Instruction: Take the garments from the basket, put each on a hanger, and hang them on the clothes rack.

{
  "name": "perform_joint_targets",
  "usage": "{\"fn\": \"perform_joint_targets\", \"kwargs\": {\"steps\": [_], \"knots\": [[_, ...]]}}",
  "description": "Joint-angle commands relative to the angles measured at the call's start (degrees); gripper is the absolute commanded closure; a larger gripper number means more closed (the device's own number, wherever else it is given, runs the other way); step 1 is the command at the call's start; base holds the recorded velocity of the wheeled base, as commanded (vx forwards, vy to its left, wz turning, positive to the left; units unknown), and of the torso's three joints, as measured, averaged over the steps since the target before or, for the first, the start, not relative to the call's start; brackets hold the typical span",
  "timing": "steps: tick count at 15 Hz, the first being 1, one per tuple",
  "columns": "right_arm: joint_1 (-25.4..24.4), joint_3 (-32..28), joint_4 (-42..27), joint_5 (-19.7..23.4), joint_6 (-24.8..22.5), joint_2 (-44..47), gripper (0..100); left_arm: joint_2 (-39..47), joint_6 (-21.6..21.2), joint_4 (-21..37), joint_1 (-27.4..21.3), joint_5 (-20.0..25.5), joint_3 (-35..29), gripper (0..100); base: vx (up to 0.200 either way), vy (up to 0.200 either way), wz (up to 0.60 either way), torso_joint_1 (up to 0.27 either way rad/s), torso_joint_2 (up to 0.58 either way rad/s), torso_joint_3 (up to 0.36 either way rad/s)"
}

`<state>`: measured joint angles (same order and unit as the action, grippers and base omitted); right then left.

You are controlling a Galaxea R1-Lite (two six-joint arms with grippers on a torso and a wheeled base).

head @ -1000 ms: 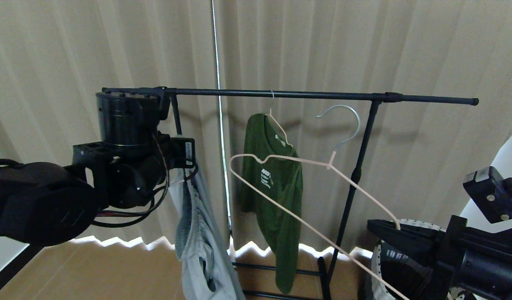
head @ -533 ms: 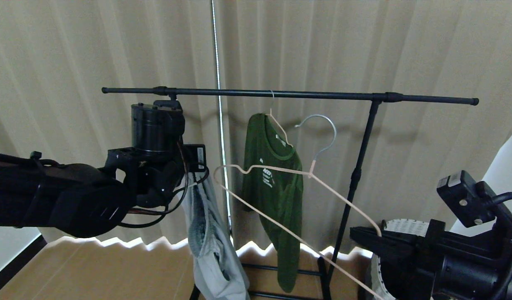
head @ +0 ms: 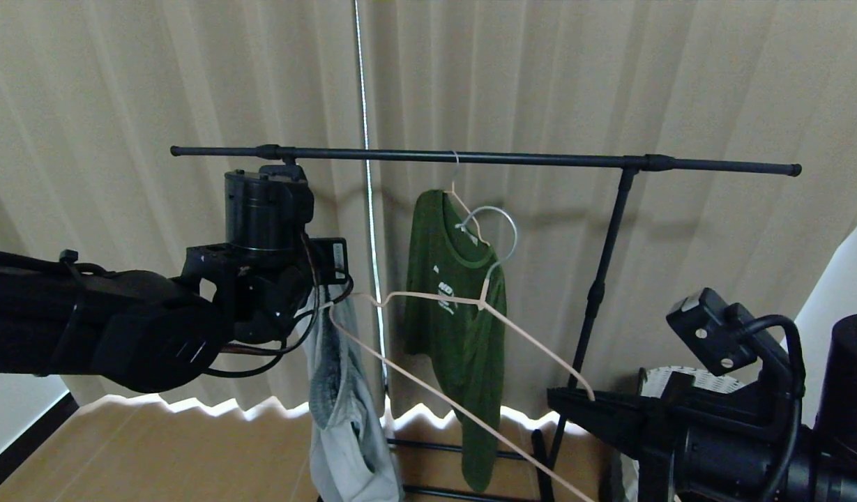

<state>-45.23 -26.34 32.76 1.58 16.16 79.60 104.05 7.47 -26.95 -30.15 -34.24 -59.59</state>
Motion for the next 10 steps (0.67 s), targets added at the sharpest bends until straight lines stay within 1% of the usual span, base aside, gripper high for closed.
{"fn": "perform_joint_targets", "kwargs": {"steps": [1, 3, 5, 6, 7, 9, 10], "knots": [[-0.04, -0.64, 0.03, -0.27, 0.01, 2.31, 100, -0.34, 0.00, -0.03, 0.00, -0.12, 0.00, 100, 0.000, 0.000, 0.00, 0.000, 0.00, 0.000], [0.40, -3.01, 0.03, -2.46, 0.89, 5.12, 100, -1.13, -0.18, 0.94, 0.00, -1.26, 0.09, 100, 0.000, 0.000, 0.00, 0.000, 0.00, 0.000], [0.40, -5.65, 0.03, -4.13, 3.00, 7.67, 100, -3.32, -0.09, 5.16, -0.17, -1.26, 0.09, 100, 0.000, 0.000, 0.00, 0.000, 0.00, 0.000], [0.40, -6.79, 0.11, -4.31, 3.96, 8.90, 100, -3.94, 0.09, 6.65, -0.44, -1.26, 0.00, 100, 0.000, 0.000, 0.00, 0.000, 0.00, 0.000], [0.31, -7.41, 0.29, -4.31, 4.58, 9.60, 100, -4.29, 0.09, 6.74, -0.79, -1.26, 0.00, 100, 0.000, 0.000, 0.00, 0.000, 0.00, 0.000], [0.31, -7.14, 3.54, -4.13, 5.19, 10.48, 100, -4.29, 0.09, 6.74, -0.97, -1.26, 0.00, 100, 0.000, 0.000, 0.00, 0.000, 0.00, 0.000], [0.05, -6.26, 6.36, -3.96, 5.10, 10.83, 100, -4.20, 0.09, 6.74, -0.97, -1.26, -0.27, 100, 0.000, 0.000, 0.00, 0.000, 0.00, 0.000]]}}
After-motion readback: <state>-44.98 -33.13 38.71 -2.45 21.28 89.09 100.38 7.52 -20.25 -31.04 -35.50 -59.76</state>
